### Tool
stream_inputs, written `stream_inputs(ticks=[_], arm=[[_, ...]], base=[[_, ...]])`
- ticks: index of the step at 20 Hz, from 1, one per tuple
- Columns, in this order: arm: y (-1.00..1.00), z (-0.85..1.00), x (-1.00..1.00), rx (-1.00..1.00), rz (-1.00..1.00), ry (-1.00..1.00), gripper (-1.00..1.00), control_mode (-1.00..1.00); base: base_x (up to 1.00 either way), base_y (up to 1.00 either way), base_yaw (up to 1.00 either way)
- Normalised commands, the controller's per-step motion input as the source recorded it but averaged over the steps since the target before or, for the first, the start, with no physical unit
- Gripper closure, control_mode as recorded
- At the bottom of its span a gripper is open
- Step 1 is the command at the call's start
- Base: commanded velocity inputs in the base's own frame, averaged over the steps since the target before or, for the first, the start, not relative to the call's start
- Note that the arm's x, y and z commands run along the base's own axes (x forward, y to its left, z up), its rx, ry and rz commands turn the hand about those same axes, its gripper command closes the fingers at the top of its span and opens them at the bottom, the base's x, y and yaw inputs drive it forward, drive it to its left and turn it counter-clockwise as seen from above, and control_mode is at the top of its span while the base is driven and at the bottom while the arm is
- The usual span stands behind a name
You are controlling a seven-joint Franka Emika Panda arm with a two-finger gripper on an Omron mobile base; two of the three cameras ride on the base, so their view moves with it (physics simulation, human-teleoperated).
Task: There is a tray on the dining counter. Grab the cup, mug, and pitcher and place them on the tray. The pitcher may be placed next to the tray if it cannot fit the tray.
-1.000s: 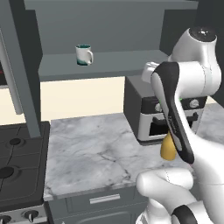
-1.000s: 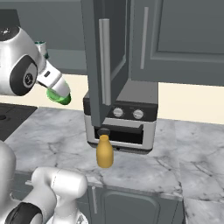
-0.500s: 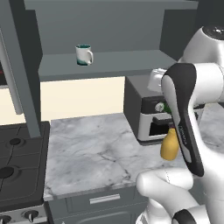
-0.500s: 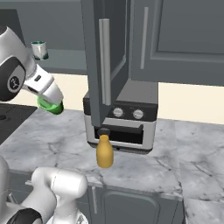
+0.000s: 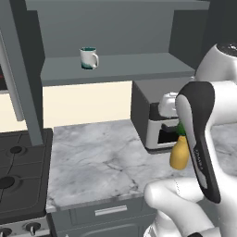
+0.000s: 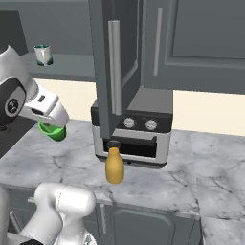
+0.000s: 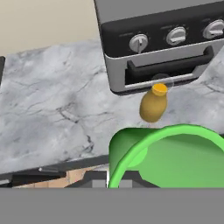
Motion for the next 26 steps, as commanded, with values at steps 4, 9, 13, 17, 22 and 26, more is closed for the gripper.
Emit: stream_inputs(ticks=[4, 9, 13, 17, 22, 26], arm=[[0.02, -0.3, -0.14, -0.07, 0.13, 0.1, 1.0, -1.0], [0.04, -0.51, -0.01, -0.06, 0.08, 0.14, 1.0, -1.0], [0.02, -0.43, 0.09, -0.04, 0.05, 0.2, 1.0, -1.0], [0.08, -0.34, 0.04, -0.05, 0.03, 0.19, 1.0, -1.0], [0.08, -0.17, 0.01, -0.01, 0.03, 0.21, 1.0, -1.0], [0.07, -0.06, 0.0, 0.0, 0.01, 0.09, 1.0, 1.0]], base=[[0.0, 0.0, 0.0], [0.0, 0.0, 0.0], [0.0, 0.0, 0.0], [0.0, 0.0, 0.0], [0.0, 0.0, 0.0], [-0.02, 0.03, 0.01]])
